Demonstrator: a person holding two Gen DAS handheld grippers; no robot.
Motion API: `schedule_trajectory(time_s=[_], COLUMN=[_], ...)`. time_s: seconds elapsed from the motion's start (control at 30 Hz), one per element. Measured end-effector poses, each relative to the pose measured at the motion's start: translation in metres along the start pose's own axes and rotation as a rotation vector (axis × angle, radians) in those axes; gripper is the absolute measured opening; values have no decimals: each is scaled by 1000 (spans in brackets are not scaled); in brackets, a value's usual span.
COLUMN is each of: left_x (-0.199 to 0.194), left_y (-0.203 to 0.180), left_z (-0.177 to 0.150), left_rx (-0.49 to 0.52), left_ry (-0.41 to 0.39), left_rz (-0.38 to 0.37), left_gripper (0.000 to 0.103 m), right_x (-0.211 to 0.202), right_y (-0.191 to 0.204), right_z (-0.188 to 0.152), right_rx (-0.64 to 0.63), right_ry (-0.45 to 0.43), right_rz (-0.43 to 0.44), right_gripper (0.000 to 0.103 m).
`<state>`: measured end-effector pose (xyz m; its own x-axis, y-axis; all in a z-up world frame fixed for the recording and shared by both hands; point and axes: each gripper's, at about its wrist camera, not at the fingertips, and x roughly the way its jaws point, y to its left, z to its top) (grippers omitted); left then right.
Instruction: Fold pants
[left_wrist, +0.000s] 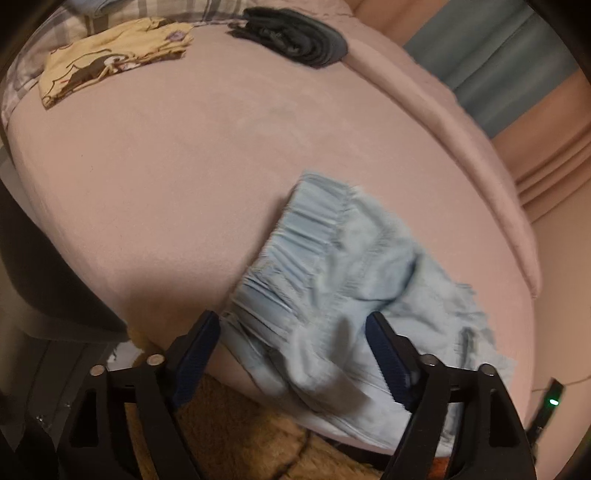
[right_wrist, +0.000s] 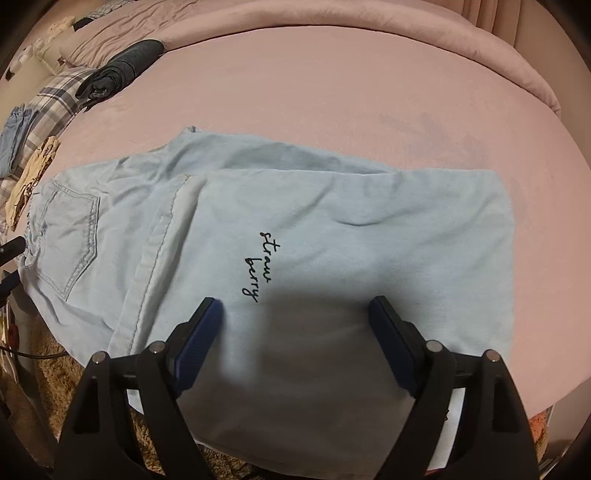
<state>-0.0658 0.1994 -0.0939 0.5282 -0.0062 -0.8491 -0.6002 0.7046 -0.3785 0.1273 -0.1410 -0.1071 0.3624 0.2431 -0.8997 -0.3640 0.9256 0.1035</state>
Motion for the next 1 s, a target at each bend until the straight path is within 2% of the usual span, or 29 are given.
schedule_trajectory(time_s=[0.03,0.07,0.17,0.23,0.43,0.5,0.6,0.67,0.77,0.83,1.0], left_x=[6,12,13,12,8,7,-5,-15,-24,-27,-21], left_y=[0,2,2,-3,-12,-13,-23,-27,-22,-23,-22], left_z=[0,1,4,5,8,8,7,5,6,8,14], left_rx=[2,0,-20,4,27,25,72,86,53,59,74], left_ry=[7,23,6,8,0,6,-29,-61,-68,-69,-50], left_rz=[28,30,33,33,64,57,74,87,21,-2,-2], left_gripper=[82,82,81,73,63,47,32,26,19,18,18], right_x=[-2,-2,-2,-1,-1,-1,-1,-1,-3,-4,-9], right_y=[0,0,0,1,-1,-2,-2,-2,-1,-1,-5], right_z=[0,0,-1,0,0,0,0,0,-1,-3,-7], right_rx=[2,4,3,2,1,-1,-2,1,2,5,21], right_ry=[0,2,5,3,2,1,5,4,0,-4,-14], right_rz=[-1,-1,0,-3,-1,-1,-2,1,3,6,27], right_gripper=[84,84,84,84,85,85,85,85,85,85,84])
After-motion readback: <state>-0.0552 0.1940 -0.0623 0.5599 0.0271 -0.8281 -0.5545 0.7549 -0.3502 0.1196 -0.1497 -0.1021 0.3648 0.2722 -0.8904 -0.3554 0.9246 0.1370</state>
